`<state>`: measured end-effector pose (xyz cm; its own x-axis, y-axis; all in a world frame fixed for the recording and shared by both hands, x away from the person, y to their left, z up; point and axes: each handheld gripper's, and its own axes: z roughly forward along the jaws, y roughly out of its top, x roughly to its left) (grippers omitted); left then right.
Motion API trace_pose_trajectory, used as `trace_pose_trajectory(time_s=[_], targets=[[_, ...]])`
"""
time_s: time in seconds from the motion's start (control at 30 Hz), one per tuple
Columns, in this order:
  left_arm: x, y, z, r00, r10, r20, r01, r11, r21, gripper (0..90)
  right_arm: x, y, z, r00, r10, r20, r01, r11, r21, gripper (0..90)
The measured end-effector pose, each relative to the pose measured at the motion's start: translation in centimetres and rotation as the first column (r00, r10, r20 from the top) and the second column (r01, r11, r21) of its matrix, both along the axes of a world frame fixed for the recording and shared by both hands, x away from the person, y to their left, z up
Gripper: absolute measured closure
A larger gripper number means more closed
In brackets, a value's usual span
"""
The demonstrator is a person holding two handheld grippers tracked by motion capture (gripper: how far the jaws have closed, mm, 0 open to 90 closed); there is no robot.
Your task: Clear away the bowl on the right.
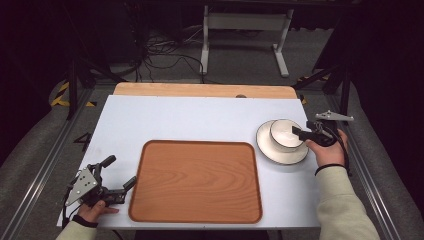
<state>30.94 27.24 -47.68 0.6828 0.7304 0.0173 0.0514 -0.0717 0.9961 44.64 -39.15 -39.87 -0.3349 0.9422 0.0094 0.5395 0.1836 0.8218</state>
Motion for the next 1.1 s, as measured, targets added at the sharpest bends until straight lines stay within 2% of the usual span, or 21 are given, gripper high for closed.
trace_pose_trajectory(time_s=[0.2,0.27,0.4,0.57,0.63,0.73,0.8,0.97,1.1], targets=[[0.0,0.0,0.0,1.0,0.001,0.0,-0.001,1.0,-0.001,0.3,0.3,-0.1,-0.5,0.999,0.007,-0.045,-0.007,1.0,-0.006,37.8],[0.0,0.0,0.0,1.0,0.0,0.0,0.0,1.0,0.0,0.3,0.4,-0.1,-0.8,0.9975,0.029,-0.065,-0.029,1.0,0.003,37.9],[0.0,0.0,0.0,1.0,0.0,0.001,0.0,1.0,0.0,0.3,0.7,0.1,-1.2,0.9939,0.031,-0.106,-0.032,0.999,-0.005,40.4],[0.0,0.0,0.0,1.0,0.0,0.001,0.0,1.0,0.0,0.3,0.8,0.2,-1.7,0.9863,0.026,-0.163,-0.024,1.0,0.011,50.5],[0.0,0.0,0.0,1.0,0.0,0.001,0.0,1.0,0.001,0.3,0.9,0.2,-1.8,0.9848,0.023,-0.172,-0.021,1.0,0.015,51.7],[0.0,0.0,0.0,1.0,0.0,0.001,0.0,1.0,0.001,0.3,0.8,0.3,-1.9,0.9785,-0.001,-0.206,0.003,1.0,0.01,58.9],[0.0,0.0,0.0,1.0,0.0,0.001,0.0,1.0,0.0,0.3,0.8,0.3,-1.9,0.9772,-0.007,-0.212,0.013,1.0,0.026,64.1],[0.0,0.0,0.0,1.0,0.0,0.001,0.0,1.0,0.001,0.3,0.7,0.5,-1.8,0.9758,-0.046,-0.214,0.053,0.998,0.03,69.7],[0.0,0.0,0.0,1.0,0.0,0.001,0.0,1.0,0.0,0.3,0.7,0.8,-1.8,0.9749,-0.074,-0.21,0.076,0.997,0.002,75.5]])
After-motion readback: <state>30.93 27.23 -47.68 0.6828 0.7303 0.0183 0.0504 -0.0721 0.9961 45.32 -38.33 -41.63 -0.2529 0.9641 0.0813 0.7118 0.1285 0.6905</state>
